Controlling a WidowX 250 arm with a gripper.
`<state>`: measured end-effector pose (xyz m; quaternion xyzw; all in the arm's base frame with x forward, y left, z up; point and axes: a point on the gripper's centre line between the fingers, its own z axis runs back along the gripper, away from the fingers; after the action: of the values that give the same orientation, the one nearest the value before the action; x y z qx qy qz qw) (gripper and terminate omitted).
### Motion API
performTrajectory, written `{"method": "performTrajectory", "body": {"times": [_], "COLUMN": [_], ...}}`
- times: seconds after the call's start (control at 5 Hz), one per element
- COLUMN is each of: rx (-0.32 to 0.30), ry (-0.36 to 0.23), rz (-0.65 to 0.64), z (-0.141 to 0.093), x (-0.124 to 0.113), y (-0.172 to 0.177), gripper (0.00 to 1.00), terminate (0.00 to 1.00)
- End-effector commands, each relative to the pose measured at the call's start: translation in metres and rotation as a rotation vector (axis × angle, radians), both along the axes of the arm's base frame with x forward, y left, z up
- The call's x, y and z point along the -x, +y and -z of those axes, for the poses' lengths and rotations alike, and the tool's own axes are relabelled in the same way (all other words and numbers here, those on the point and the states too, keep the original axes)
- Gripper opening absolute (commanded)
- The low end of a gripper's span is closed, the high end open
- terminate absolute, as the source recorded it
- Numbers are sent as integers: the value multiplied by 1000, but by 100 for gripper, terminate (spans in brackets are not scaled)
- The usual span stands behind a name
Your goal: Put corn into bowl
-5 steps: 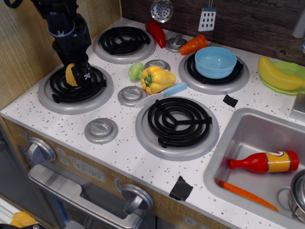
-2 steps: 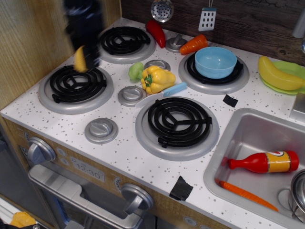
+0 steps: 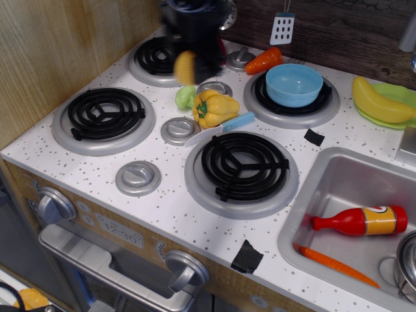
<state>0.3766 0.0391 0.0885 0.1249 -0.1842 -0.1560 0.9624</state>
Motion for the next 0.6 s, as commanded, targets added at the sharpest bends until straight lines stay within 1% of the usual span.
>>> {"method": "performTrajectory", "body": {"times": [0.0,0.2,0.4], "rx": [-59,-64,-75], "ry": [-155,-209,-249], "rz": [90,126,158], "z": [-4,-6,-5], "x": [-48,-71,-91], "y": [-44,-60,-65], "gripper": [0,0,0], "terminate": [0,0,0]}}
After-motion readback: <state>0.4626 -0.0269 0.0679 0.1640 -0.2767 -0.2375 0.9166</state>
